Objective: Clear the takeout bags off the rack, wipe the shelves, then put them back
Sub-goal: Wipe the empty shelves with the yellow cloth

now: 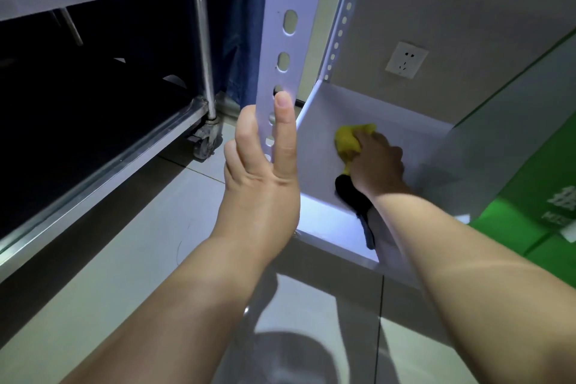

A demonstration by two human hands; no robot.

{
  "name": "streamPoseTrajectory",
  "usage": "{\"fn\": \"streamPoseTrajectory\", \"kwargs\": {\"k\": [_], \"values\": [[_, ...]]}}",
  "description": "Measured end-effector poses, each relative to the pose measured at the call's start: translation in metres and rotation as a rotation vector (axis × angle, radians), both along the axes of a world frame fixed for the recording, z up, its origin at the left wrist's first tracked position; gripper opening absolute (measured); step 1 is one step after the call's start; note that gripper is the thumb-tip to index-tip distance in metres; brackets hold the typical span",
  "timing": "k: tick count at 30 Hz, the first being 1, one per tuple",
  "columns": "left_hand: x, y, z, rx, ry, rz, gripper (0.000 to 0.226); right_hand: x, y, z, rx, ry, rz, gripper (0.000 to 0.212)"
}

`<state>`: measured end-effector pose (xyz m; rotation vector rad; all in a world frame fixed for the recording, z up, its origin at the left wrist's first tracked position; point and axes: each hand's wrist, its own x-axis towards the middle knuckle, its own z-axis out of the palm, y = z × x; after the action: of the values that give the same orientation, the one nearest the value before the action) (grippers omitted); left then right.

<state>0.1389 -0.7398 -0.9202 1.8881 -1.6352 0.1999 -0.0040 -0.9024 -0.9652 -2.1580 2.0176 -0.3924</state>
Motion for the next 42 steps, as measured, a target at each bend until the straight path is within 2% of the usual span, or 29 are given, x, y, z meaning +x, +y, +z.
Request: {"fn": "streamPoseTrajectory", "kwargs": {"k": [3,6,8,10,12,14,16,18,20,23,26,28,30,33,35,37,42], "values": [[0.001,0.0,-0.002,0.001,0.025,-0.021,0.093,0.02,-0.003,0.001,-0.014,0.019,-0.075,0.037],[0.002,0.001,-0.001,-0.012,0.025,-0.027,0.091,0.033,0.03,-0.001,-0.025,0.013,0.177,0.046],[0.002,0.001,0.0,-0.038,0.023,-0.024,0.091,0.025,0.064,-0.008,-0.071,-0.058,0.359,0.046],[0.002,0.001,0.0,-0.045,0.021,-0.024,0.091,0.01,0.087,-0.011,-0.097,-0.136,0.422,0.043],[0.003,0.001,0.0,-0.038,0.011,-0.023,0.092,-0.003,0.077,-0.012,-0.052,-0.075,0.323,0.045],[0.004,0.001,-0.001,-0.015,0.005,-0.023,0.095,-0.007,0.05,-0.008,0.035,0.026,0.08,0.047],[0.003,0.001,-0.001,-0.006,0.0,-0.028,0.097,-0.002,0.027,0.0,0.053,0.035,-0.113,0.046],[0.003,0.0,-0.001,-0.028,-0.002,-0.036,0.095,0.013,0.014,0.004,0.04,0.02,-0.181,0.04],[0.003,0.0,-0.003,-0.043,-0.012,-0.031,0.091,0.033,0.014,0.007,0.014,0.036,-0.093,0.035],[0.004,0.0,-0.002,-0.063,0.103,-0.006,0.08,0.047,0.042,0.003,0.022,0.054,0.249,0.049],[0.005,0.0,-0.002,-0.055,-0.003,-0.03,0.092,0.022,0.081,-0.002,-0.018,-0.085,0.507,0.043],[0.005,0.001,0.001,-0.03,-0.009,-0.036,0.095,-0.001,0.089,-0.004,0.0,-0.113,0.498,0.042],[0.005,0.002,0.002,-0.027,-0.004,-0.027,0.095,-0.014,0.078,-0.004,0.042,-0.07,0.378,0.045],[0.003,0.002,0.001,-0.034,-0.01,-0.027,0.094,-0.002,0.055,-0.002,0.093,0.021,0.162,0.048],[0.003,0.001,0.0,-0.049,-0.012,-0.026,0.093,0.018,0.047,0.001,0.132,0.041,0.09,0.049],[0.002,0.002,-0.001,-0.07,-0.018,-0.014,0.091,0.034,0.051,0.003,0.119,0.053,0.128,0.049],[0.001,0.004,0.001,-0.041,0.024,-0.017,0.096,0.03,0.094,-0.003,0.006,-0.059,0.429,0.042]]}}
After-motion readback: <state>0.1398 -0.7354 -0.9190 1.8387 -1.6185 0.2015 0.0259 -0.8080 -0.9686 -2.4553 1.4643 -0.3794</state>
